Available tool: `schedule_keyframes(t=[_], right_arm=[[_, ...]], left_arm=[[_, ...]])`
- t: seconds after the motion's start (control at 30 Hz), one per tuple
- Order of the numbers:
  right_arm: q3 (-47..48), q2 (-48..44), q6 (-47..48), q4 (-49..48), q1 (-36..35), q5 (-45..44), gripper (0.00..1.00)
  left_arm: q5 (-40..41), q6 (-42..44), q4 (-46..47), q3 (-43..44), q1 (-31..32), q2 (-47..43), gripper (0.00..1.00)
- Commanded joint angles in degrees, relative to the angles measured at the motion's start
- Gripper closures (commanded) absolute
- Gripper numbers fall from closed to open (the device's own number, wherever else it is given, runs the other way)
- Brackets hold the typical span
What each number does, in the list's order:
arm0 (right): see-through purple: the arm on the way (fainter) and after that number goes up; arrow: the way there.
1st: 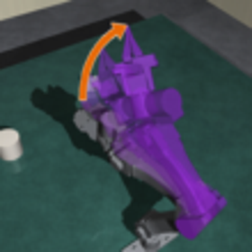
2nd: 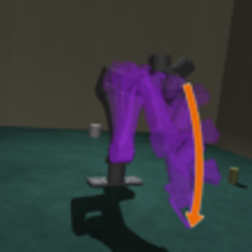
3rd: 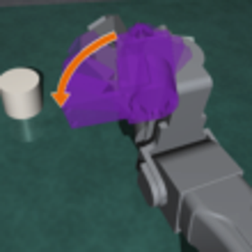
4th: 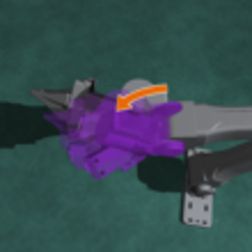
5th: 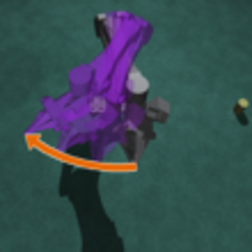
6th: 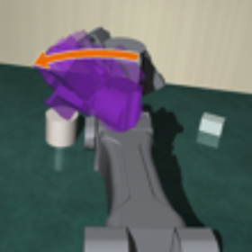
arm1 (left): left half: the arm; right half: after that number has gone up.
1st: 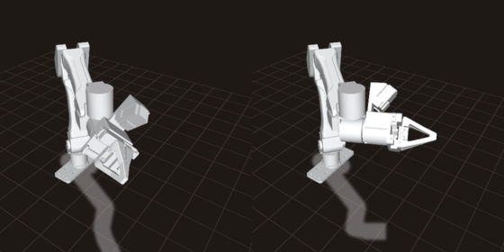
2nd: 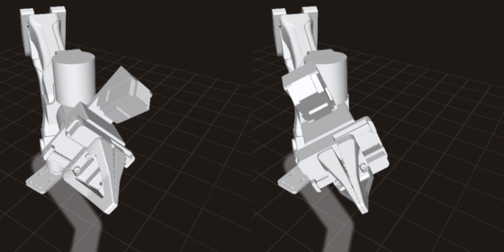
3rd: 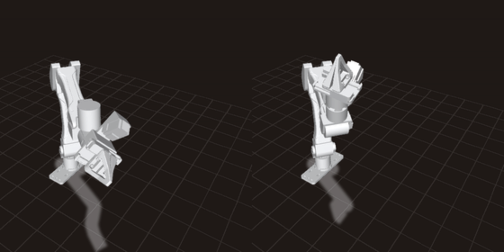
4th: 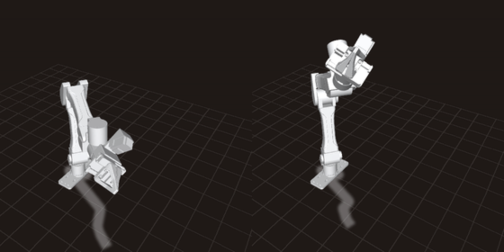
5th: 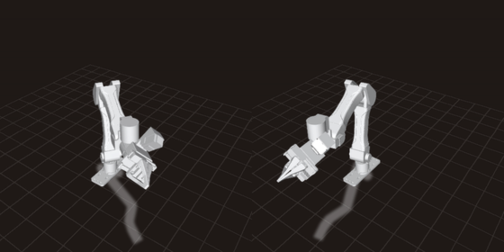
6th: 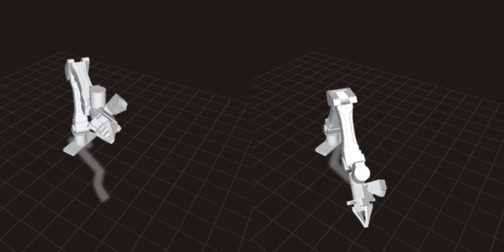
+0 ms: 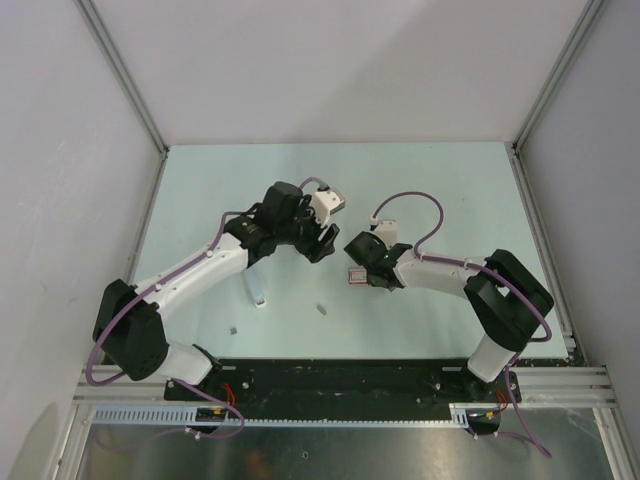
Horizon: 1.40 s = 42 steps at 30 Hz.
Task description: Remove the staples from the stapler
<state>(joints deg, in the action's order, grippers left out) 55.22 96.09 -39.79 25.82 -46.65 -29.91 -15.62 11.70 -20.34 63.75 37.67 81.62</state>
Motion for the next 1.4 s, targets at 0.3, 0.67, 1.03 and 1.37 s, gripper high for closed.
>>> schedule_keyframes(t=[0.3, 0.67, 1.03, 1.37], right_arm=[[1.8, -1.8, 0.3, 0.1, -0.2, -1.4, 0.72], [-2.0, -8.5, -0.8, 0.6, -2.7, -0.9, 0.71], [-8.6, -11.6, -1.1, -4.0, 1.2, 6.1, 0.99], [-8.8, -10.1, 1.1, -6.7, 3.4, 9.4, 1.00]], left_arm=[[-1.5, 3.6, 0.8, -0.3, 0.6, -2.9, 0.31], [-1.5, 4.1, 0.8, -0.5, 0.8, -3.8, 0.31], [-1.1, 4.6, 0.8, -0.8, 0.8, -4.4, 0.30], [-1.0, 4.6, 0.8, -0.6, 0.9, -4.2, 0.31]])
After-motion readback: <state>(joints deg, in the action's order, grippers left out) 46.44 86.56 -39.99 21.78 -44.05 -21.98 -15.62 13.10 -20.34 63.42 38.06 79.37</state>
